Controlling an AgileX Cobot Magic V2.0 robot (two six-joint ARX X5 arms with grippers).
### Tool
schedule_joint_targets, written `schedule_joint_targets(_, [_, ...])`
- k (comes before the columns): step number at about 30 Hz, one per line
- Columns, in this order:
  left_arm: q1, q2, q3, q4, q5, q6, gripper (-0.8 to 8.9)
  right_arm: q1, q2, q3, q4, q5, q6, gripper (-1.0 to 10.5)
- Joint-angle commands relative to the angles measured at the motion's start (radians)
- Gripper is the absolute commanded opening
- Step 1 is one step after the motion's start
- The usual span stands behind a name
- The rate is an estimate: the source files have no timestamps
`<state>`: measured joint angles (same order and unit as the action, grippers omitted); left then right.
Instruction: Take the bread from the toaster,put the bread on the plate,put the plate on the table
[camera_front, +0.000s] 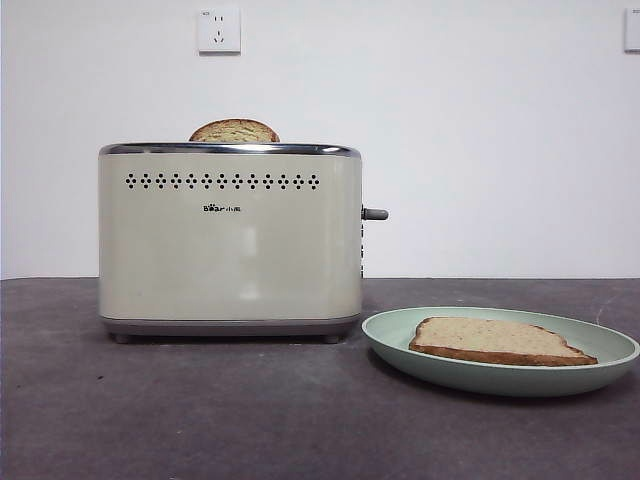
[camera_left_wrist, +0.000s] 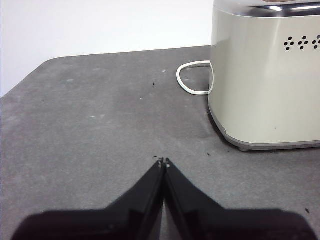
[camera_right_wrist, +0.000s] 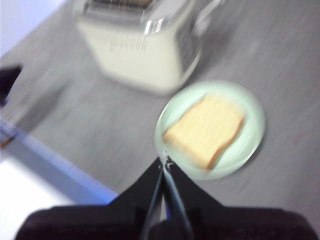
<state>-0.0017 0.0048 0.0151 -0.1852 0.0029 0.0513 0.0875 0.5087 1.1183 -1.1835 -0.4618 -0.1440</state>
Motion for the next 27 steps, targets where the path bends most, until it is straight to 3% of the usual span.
schedule_joint_targets(1, [0.003, -0.003, -0.012, 0.005, 0.0, -0.006, -0.04, -0.026, -0.073, -0.011, 0.138, 0.001, -0.113, 0.0])
schedule_joint_targets(6, [0.003, -0.003, -0.012, 0.005, 0.0, -0.006, -0.04, -0.064, -0.165, -0.131, 0.411, 0.011, -0.085, 0.0])
schedule_joint_targets(10, [0.003, -0.003, -0.012, 0.005, 0.0, -0.006, -0.04, -0.076, -0.242, -0.333, 0.602, 0.105, -0.057, 0.0])
schedule_joint_targets(14, [0.003, -0.003, -0.012, 0.005, 0.0, -0.006, -0.04, -0.077, -0.324, -0.552, 0.79, 0.103, -0.027, 0.0])
schedule_joint_targets(23, [0.003, -0.003, -0.012, 0.005, 0.0, -0.006, -0.04, -0.075, -0.503, -0.916, 0.929, 0.228, 0.01, 0.0])
schedule_joint_targets(27, [0.003, -0.003, -0.012, 0.005, 0.0, -0.006, -0.04, -0.074, -0.507, -1.012, 0.978, 0.235, 0.055, 0.0])
